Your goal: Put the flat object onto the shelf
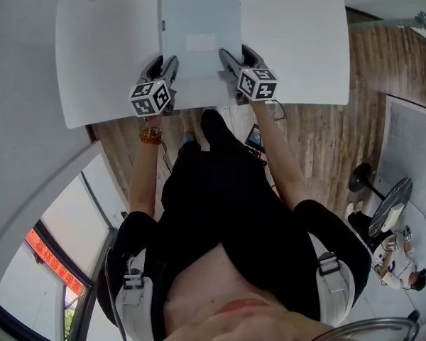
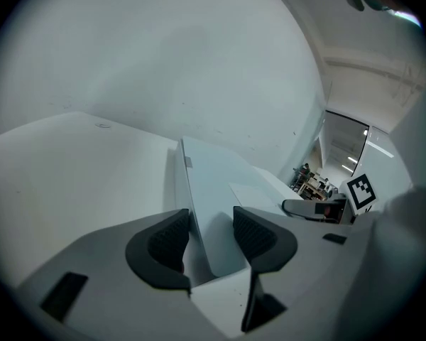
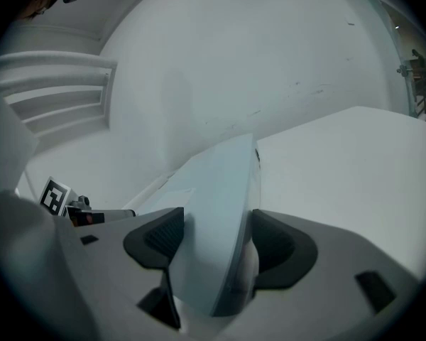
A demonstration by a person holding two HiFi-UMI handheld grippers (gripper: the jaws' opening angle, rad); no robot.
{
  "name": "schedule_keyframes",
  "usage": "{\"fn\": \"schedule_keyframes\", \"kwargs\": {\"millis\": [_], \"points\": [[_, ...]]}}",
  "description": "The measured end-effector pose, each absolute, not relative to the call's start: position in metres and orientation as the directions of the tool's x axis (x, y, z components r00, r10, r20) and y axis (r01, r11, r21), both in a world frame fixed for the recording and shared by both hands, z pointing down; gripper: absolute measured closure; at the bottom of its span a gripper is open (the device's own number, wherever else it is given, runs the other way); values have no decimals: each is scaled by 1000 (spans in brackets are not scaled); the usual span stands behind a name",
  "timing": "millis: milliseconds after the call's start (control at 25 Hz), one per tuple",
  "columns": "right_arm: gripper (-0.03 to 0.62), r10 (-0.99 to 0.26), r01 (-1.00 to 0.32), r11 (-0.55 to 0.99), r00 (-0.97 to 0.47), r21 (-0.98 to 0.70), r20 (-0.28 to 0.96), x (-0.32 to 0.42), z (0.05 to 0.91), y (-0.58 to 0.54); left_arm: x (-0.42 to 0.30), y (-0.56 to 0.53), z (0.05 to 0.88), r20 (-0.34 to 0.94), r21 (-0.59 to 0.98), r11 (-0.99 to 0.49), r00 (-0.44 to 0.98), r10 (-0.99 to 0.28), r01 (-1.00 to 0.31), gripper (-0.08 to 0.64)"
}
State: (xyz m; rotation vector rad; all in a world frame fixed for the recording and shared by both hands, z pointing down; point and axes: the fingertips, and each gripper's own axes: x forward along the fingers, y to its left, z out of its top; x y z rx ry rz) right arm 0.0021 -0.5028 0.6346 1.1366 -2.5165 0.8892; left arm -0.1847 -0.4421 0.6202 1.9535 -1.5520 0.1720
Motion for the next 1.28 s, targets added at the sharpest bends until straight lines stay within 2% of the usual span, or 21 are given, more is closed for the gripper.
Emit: {"fn": "schedule_keyframes", "kwargs": {"millis": [80,200,280,600,640,720,1040,1280], "points": [[310,-602,-738,518,-674,-432,428,2,631,-504,-187,-441,615,459,327,-123,271,-846,-937,367],[311,-650,-764,568,-644,-305,404,9,622,-505,-189,-436,607,441,192,-136,209,-873,-972,362],[311,-685,-785,575,-615,-229,391,15,614,-506,-191,-433,597,413,176,-131,194,-890,-976,362],[313,-756,-807,573,-587,-138,289,13,561,-484,-180,-429,544,290,113,-187,212,-933,-976,364],[320,-767,-811,571,-581,-124,272,11,553,-480,-177,-429,537,272,104,-198,219,-937,-975,364],[379,-792,-822,563,-565,-79,231,8,536,-471,-173,-425,520,230,85,-214,228,-946,-973,371],[415,-831,-832,553,-546,46,103,-16,479,-413,-166,-386,458,49,-24,-223,222,-974,-974,479],[442,-844,-842,536,-534,60,42,-47,457,-340,-169,-324,440,-12,-53,-235,236,-972,-971,528]]}}
